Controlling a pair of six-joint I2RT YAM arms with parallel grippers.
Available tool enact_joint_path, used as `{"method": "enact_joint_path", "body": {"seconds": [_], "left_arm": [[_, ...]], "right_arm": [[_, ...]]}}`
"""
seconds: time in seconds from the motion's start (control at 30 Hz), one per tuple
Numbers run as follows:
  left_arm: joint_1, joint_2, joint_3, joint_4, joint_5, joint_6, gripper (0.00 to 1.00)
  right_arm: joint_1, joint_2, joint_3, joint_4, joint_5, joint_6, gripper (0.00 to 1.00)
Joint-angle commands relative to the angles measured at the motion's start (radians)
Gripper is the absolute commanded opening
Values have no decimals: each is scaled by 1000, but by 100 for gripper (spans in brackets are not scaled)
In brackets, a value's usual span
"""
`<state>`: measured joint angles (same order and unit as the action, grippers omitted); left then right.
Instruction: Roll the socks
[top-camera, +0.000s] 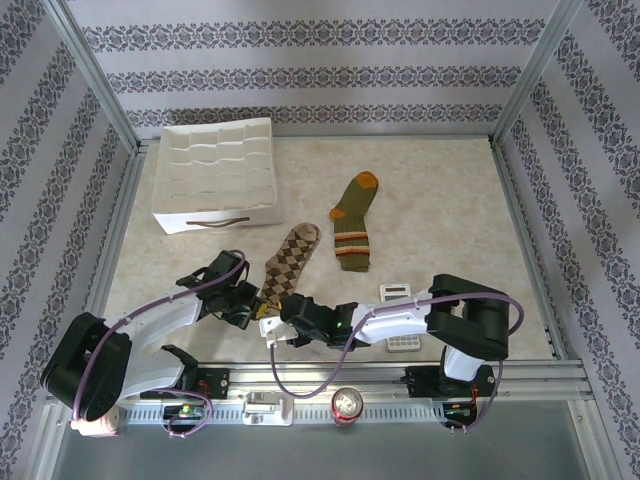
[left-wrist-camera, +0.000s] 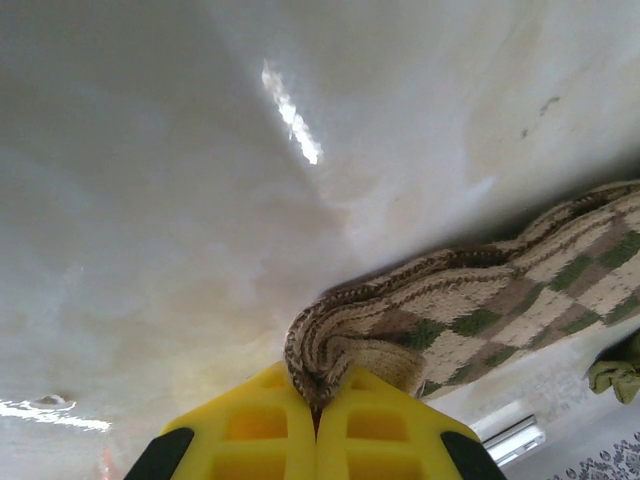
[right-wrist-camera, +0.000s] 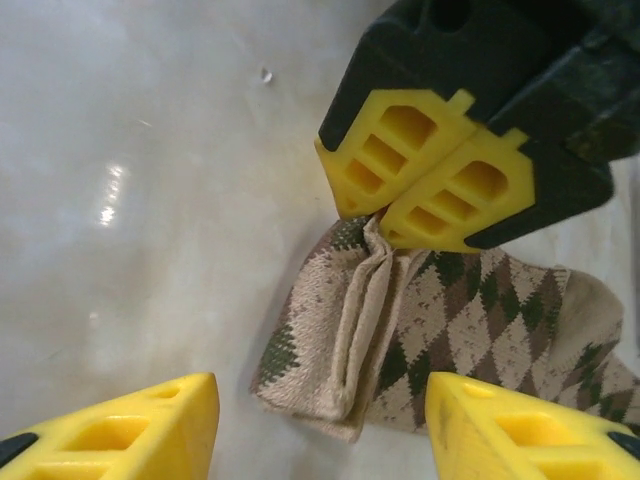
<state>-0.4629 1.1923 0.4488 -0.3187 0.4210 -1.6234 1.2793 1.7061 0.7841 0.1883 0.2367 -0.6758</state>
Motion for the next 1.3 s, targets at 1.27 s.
{"method": "enact_joint_path", "body": {"seconds": [1.27], "left_arm": [[138,99,-8,-9,95,112,0]], "right_arm": [[-110,48,68,-58,-184,288,46]]}}
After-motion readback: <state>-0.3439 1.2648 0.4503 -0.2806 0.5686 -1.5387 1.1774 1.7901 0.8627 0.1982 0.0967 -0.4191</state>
